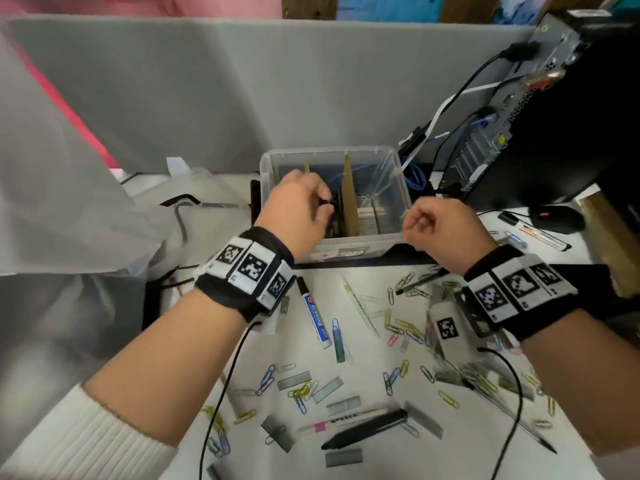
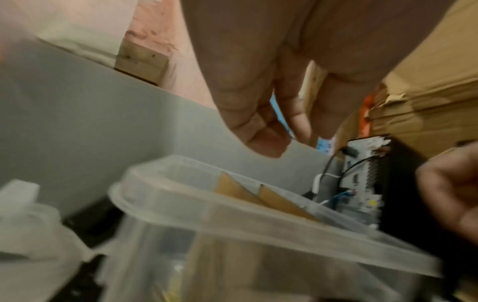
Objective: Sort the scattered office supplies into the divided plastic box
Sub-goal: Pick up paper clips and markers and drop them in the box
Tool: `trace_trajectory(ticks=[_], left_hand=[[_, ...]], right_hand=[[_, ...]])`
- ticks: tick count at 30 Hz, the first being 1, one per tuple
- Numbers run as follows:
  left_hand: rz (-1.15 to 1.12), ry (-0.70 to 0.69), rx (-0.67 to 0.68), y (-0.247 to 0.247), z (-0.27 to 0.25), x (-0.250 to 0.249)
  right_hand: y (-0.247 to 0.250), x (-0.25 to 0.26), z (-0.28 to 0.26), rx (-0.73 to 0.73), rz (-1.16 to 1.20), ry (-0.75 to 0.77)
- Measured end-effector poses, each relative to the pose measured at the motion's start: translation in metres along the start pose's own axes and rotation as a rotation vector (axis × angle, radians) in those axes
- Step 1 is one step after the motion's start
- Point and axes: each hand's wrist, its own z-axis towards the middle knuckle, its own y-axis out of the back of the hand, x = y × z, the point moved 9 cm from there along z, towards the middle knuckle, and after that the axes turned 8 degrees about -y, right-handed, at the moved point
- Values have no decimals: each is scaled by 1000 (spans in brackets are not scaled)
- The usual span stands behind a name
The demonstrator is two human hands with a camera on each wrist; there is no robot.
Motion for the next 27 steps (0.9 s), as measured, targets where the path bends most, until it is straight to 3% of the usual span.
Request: trace_trajectory(ticks=[3,7,11,13,18,27], left_hand=[[-171,-201,80,-21,-21,-46],[-223,-239,352,-95,-49,-70],[59,-110,730,-178,-82,-60],[230,-111,845,-200,-93,-57],[339,-100,867,-224,-98,-56],[133,97,768,-230,-91,-51]], right_hand=[[-15,-38,-15,150,-132,-82],[-55,-91,-30,354,-412,-154],[-90,-120,-49,416,-505,-190],[-106,-122,-59,425,-531,-157],[-112,-123,-64,339,-516,-105],[-108,-118,-65,349,-571,-78]])
